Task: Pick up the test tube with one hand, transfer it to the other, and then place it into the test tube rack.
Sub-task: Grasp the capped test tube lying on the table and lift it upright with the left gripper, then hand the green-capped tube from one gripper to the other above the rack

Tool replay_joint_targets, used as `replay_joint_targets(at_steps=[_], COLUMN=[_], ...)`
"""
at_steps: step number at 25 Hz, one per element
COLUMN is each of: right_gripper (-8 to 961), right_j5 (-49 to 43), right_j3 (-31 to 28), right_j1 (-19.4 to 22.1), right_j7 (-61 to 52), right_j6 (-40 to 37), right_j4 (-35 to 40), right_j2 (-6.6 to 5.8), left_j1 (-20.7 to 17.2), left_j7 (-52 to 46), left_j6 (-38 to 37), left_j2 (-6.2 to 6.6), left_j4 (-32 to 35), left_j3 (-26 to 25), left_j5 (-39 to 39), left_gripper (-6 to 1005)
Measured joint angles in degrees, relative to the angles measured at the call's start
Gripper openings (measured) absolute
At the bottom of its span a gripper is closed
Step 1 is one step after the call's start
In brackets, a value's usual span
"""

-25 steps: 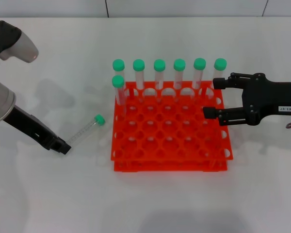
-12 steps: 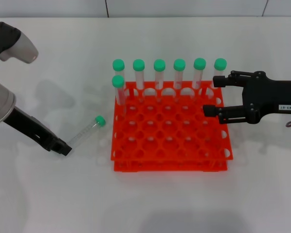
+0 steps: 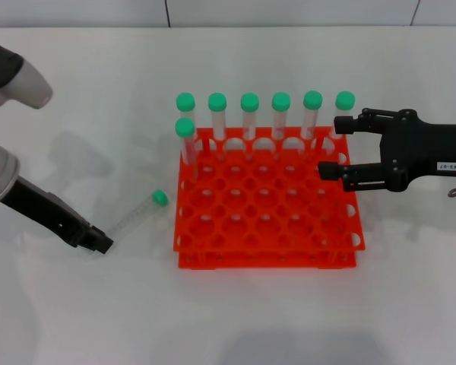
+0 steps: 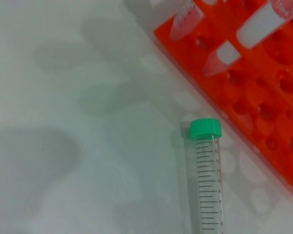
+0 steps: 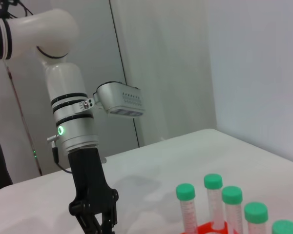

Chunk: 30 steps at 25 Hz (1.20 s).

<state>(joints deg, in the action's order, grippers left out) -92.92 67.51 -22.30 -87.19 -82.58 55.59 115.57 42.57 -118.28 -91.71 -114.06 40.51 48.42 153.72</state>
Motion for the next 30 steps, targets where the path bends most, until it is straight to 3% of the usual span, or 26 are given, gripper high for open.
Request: replay_joint_targets(at_steps=[8, 17, 25, 30], right_gripper=[854, 855, 855, 854], right_j5=[0.6, 1.6, 1.8, 1.8], right_j3=[0.1, -0.1, -0.5, -0.5], right_j1=[0.2, 0.5, 0.5, 0.4], right_j7=[0.2, 0.8, 1.5, 1.6], right_j6=[0.0, 0.0, 0.1, -0.2], right_j4=[-0.1, -0.3, -0.4, -0.3], right_j2=[0.08, 0.09, -0.07, -0.09], left_j1=[-7.1, -9.7, -8.9, -7.3], left_j7=[0.3, 4.4, 9.5, 13.6], left_j6=[-0.2, -0.1, 3.1, 5.7], left_j2=[1.98, 3.13, 2.65, 1.34], left_j4=[7.9, 12.5, 12.2, 10.8], left_j3=[-1.8, -10.1, -11.1, -10.8], left_j5=[-7.8, -18.0, -31.4, -39.2], left_gripper=[180, 179, 180, 179])
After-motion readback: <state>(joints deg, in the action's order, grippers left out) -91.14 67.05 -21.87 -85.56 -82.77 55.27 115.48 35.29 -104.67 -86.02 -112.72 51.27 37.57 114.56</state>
